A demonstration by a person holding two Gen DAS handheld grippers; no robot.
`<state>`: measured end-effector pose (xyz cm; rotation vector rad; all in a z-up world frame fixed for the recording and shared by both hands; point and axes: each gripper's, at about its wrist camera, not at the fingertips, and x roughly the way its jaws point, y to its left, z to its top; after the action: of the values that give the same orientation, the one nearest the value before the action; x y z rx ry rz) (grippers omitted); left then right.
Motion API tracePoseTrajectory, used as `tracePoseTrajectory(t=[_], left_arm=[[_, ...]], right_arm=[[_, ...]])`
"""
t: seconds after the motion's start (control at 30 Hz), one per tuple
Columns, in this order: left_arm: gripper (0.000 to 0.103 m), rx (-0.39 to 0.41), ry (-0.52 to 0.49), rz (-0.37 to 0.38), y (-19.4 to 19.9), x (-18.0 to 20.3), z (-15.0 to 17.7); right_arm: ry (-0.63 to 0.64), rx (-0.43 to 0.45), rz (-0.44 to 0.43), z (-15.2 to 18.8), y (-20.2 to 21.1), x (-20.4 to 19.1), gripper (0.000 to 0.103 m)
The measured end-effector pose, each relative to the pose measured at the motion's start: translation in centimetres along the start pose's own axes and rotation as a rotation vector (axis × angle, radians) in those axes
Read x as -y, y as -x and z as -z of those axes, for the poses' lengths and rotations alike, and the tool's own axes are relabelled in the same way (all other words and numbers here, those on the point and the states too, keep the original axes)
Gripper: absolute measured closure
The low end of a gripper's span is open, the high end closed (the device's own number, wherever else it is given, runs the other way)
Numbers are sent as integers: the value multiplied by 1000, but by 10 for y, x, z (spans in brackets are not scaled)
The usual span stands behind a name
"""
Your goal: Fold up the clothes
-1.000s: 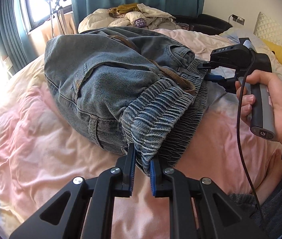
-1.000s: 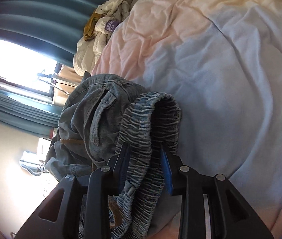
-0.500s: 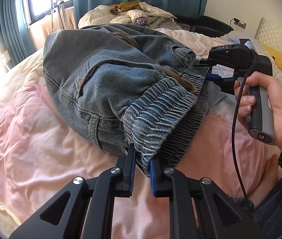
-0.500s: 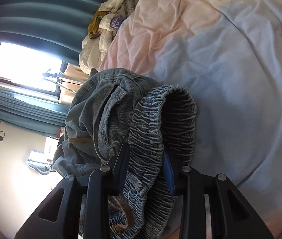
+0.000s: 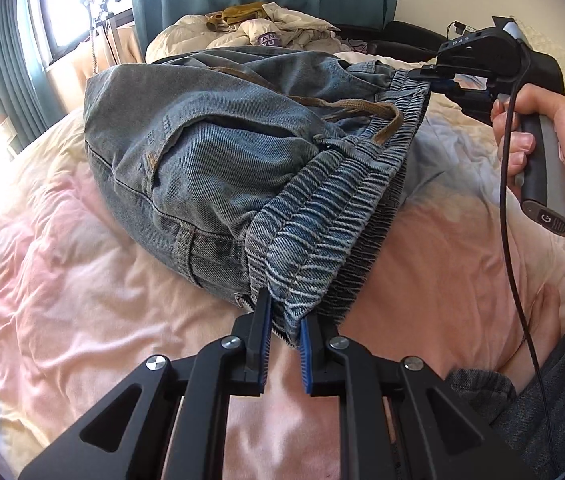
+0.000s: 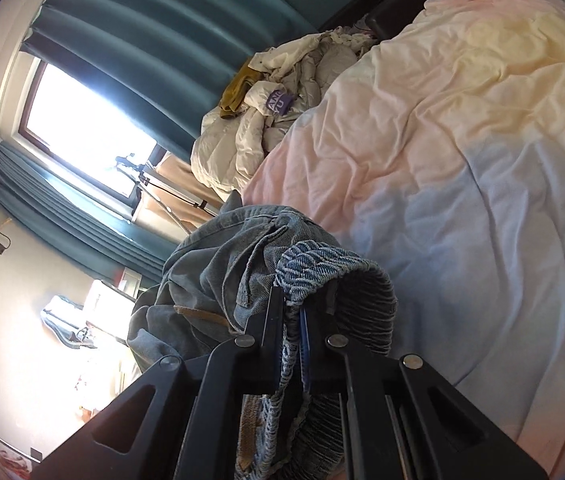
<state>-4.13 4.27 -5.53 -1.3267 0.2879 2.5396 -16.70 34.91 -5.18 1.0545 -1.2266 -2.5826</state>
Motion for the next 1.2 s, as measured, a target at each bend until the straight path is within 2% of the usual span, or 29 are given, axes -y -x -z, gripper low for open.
tracePoseTrajectory(t=[0.2, 0.3, 0.4, 0.47, 0.57, 0.6, 0.63, 0.67, 0.73, 0.83, 0.9, 0.97, 1.0, 1.1, 1.2], left_arm=[[88, -87, -37, 7, -17, 8, 6], [84, -99, -17, 39, -17, 5, 6], [83, -96, 35, 71, -12, -4, 7], [80, -92, 79, 111, -7, -11, 8], [68, -59, 176, 224, 8, -24, 10], [54, -37, 207, 260, 16, -28, 11], [47, -9, 230, 290, 25, -32, 10], [44, 21, 249, 316, 33, -36, 9], [30, 65, 311, 361, 43, -44, 9], [28, 44, 484, 400, 31, -66, 11], [28, 32, 604, 354, 22, -82, 15], [28, 28, 678, 320, 15, -92, 22], [28, 25, 715, 303, 11, -98, 25], [28, -30, 796, 357, -6, -101, 34], [28, -95, 846, 379, -20, -99, 44]], right_arm=[[-31, -110, 111, 11, -40, 45, 97], [-60, -139, 85, 16, -53, 64, 96], [-93, -146, 30, 15, -45, 69, 93], [-69, -145, 20, 13, -33, 63, 91], [-42, -136, 20, 12, -12, 53, 91], [-40, -133, 12, 12, -6, 51, 91], [-40, -129, 2, 11, 1, 48, 91], [-44, -120, -15, 10, 7, 46, 91], [-45, -104, -41, 6, 16, 41, 91], [-76, -92, -59, 3, 19, 42, 90], [-128, -92, -57, 2, 16, 50, 81], [-182, -91, -55, 1, 12, 60, 40], [-225, -85, -55, 1, 10, 68, 34], [-362, -107, -76, 3, 0, 90, 31], [-411, -164, -77, 6, -18, 99, 31]])
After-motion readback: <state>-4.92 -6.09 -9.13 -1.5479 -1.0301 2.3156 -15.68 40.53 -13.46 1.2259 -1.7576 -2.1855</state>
